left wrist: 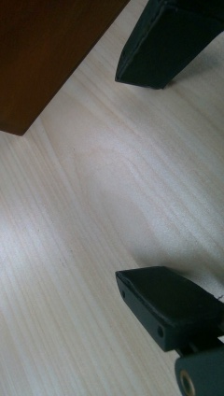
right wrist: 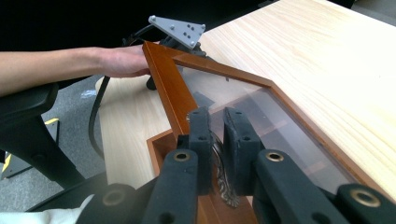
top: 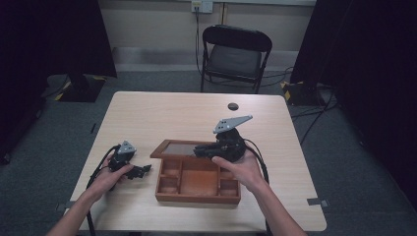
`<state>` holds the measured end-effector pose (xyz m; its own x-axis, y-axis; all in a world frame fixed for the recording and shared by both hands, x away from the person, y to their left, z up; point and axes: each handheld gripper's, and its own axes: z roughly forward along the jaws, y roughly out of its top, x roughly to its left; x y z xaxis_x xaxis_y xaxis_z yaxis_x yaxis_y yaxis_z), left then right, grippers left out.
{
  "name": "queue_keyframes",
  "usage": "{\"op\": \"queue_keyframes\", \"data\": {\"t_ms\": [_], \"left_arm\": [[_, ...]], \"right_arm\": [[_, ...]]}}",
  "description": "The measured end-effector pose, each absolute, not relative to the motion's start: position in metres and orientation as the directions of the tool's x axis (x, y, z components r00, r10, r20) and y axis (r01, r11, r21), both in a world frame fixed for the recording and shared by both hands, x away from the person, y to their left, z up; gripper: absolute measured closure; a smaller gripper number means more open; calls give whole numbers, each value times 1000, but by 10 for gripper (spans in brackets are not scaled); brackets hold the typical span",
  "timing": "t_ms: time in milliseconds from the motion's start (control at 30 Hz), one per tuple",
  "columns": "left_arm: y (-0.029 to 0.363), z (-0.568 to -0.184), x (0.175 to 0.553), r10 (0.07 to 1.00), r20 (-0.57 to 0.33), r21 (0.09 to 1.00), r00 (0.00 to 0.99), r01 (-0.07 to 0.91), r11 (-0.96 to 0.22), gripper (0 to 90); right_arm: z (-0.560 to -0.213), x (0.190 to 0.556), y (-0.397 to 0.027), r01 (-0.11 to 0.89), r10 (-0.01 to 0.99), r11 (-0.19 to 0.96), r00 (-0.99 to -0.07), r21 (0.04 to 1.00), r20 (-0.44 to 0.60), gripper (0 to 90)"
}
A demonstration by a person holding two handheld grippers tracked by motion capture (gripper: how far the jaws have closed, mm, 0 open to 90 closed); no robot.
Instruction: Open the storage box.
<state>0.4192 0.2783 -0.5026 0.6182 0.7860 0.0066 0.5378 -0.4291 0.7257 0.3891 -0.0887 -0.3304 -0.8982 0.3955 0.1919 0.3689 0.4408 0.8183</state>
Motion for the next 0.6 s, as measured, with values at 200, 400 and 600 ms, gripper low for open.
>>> {"op": "queue_keyframes", "data": {"t_ms": [200, 400, 600], "left_arm": [[278, -503, 419, 785, 6, 726, 619, 537, -429, 52], [278, -503, 419, 787, 3, 726, 617, 540, -426, 52], [278, -503, 419, 786, 7, 726, 619, 537, -430, 52]], "right_arm": [[-328, 391, -89, 372, 396, 438, -897, 819, 196, 829], [-326, 394, -89, 377, 401, 431, -894, 820, 200, 830], [-325, 396, -90, 381, 400, 421, -893, 823, 208, 830]]}}
